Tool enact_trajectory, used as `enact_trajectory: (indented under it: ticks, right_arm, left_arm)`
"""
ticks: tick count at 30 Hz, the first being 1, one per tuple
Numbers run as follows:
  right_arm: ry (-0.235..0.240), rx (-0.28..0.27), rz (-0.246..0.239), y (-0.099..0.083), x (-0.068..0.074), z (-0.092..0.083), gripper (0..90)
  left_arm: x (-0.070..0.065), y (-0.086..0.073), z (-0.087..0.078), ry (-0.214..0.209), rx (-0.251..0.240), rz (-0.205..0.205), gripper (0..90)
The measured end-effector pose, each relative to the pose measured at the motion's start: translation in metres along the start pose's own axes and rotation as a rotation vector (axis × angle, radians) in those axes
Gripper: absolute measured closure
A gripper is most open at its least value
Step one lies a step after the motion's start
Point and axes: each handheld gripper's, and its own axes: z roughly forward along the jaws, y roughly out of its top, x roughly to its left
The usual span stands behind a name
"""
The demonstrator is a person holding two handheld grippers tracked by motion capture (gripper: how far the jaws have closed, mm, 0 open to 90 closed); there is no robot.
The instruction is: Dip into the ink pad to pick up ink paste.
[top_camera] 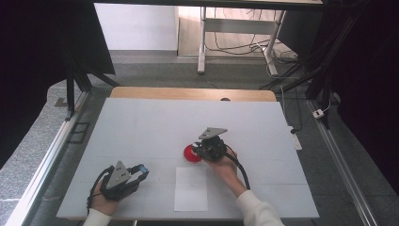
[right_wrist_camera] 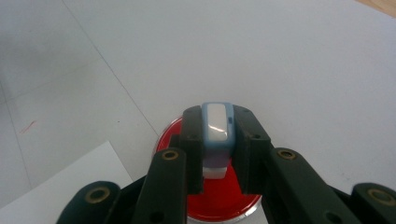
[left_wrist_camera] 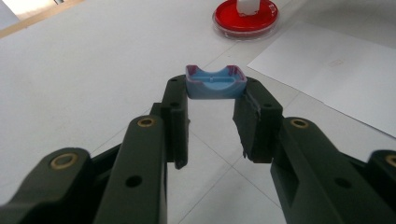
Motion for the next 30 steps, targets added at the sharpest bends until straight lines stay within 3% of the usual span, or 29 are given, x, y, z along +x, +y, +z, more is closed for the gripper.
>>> enact_trajectory:
  ticks: [30]
  right_arm:
    - [0.000, -0.001, 0.003, -0.0052, 0.0002, 0.0022, 75.2]
  left_arm:
    - [-0.0004, 0.0003, -0.0007, 0.002, -0.004, 0.001, 65.9]
